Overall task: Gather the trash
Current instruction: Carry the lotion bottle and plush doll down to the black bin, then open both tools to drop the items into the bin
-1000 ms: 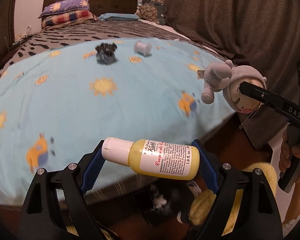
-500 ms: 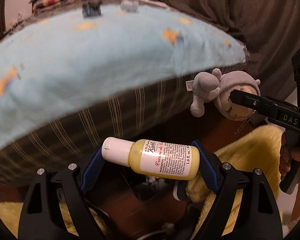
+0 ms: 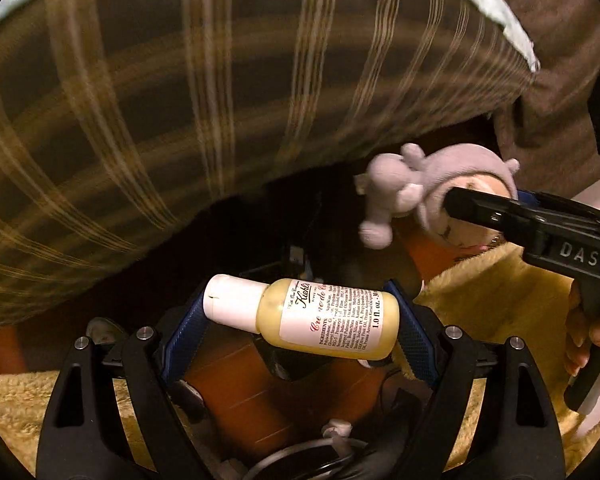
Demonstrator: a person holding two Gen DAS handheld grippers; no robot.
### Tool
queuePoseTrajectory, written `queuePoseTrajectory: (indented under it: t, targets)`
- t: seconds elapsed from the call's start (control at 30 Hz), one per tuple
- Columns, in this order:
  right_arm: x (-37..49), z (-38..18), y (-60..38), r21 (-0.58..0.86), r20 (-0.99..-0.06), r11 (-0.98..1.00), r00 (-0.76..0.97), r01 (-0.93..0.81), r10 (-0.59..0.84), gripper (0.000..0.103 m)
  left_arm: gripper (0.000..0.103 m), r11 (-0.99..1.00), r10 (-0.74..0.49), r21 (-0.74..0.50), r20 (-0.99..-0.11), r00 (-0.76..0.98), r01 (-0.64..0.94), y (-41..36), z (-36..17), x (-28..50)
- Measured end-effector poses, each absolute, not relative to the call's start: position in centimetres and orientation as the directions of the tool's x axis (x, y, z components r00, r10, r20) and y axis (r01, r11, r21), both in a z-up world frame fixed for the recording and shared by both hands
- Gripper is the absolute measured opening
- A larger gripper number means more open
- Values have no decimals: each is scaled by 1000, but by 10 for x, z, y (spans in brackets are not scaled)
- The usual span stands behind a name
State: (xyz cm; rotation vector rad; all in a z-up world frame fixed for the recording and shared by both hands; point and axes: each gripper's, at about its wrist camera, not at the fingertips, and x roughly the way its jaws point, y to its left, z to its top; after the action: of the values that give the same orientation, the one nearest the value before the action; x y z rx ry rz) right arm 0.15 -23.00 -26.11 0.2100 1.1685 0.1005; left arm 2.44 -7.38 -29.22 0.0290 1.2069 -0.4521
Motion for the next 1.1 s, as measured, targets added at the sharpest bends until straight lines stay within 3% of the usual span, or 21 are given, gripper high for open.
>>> queuePoseTrajectory:
  t: [0.43,0.53,0.8,1.1]
  targets:
    - [26,-286,-223,231,-921,971,333,53,201,68,81,906,-313,-217,-922,228,364,-78,-314,36]
    - [31,-273,-235,234,-913,971,357,60,198,78,90,909,-311,-213,-919,243,359,-75,-307,38]
    - [28,-235,-248,244,-874,968,445,57,194,82,91,922,-298,-189,-905,305,339,-63,-272,35]
    - [16,-159,-264,264,-786,964,584,24,201,84,91,921,-332,-192,-842,426,340,-45,-197,34]
